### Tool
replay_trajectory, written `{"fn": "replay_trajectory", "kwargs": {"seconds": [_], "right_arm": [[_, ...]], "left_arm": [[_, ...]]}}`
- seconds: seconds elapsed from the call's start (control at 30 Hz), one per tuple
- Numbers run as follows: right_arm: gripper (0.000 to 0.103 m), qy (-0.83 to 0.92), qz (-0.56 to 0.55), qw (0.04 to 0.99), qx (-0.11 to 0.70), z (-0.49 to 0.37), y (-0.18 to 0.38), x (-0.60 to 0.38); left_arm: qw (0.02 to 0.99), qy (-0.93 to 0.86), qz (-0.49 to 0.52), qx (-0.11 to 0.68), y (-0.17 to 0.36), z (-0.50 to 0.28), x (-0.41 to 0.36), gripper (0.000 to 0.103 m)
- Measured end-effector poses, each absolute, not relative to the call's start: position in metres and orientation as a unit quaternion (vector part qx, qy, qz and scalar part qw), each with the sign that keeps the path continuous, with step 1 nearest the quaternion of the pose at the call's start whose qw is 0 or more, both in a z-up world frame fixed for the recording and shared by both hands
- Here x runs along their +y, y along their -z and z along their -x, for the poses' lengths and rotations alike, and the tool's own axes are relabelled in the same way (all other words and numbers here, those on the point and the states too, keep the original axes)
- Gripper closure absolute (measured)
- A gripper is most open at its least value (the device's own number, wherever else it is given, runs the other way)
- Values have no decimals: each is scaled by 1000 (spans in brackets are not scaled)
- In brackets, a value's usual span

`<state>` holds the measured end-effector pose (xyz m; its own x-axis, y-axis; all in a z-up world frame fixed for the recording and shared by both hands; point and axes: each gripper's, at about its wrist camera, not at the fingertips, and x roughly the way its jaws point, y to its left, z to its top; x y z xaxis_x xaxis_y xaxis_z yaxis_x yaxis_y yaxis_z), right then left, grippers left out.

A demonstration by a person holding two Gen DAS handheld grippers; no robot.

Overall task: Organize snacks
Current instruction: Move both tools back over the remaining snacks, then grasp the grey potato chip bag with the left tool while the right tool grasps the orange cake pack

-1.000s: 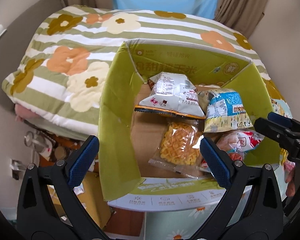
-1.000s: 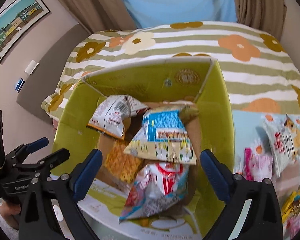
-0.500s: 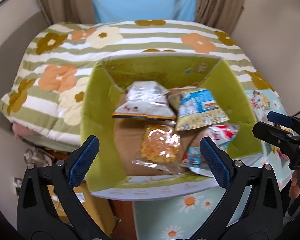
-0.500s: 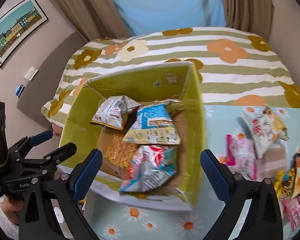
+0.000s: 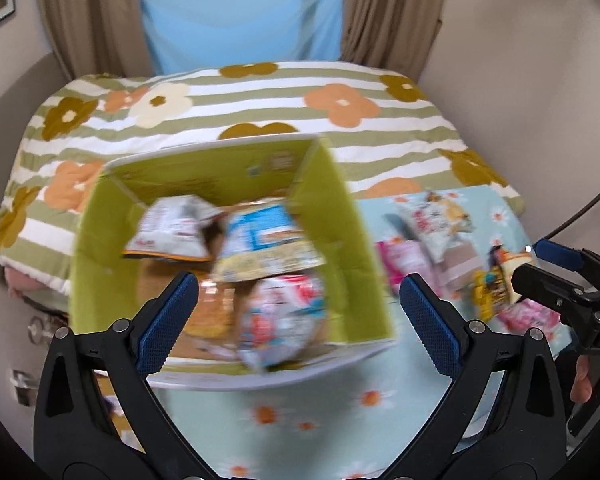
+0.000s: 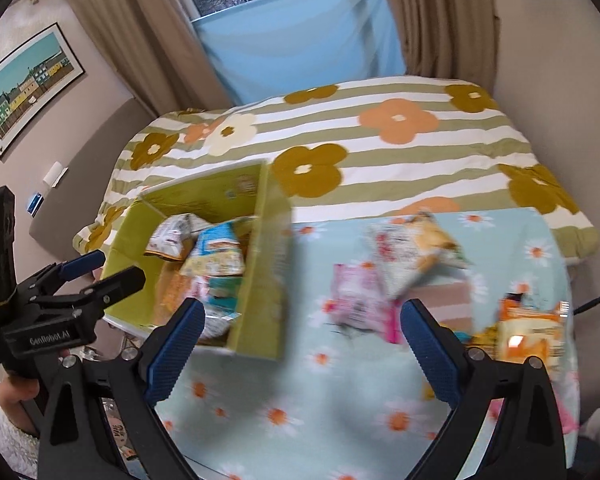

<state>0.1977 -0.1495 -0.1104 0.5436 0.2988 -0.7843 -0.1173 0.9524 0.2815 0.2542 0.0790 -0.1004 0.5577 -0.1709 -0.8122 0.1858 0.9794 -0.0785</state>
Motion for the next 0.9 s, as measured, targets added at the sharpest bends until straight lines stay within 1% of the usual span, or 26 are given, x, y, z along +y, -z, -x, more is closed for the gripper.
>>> {"fn": "replay_trajectory", "kwargs": {"seconds": [0.27,0.5,0.7,0.9], "right_arm": [[5,-72,-107,880,458,-174,113,-256],[5,-49,-122,862,489,-168,136,-321],[5,-18,-153,842,517,-164,164,-348],[5,19,-177,822,541,-168,196,-355]], "left_arm": [[883,123,-10,452,102,-251,-24,3],[870,135,-29,473,115,-266,-97,3],[846,138,-76,510,139,-290,-133,3],[811,153,-162,541,174,-329,-168,3]]}}
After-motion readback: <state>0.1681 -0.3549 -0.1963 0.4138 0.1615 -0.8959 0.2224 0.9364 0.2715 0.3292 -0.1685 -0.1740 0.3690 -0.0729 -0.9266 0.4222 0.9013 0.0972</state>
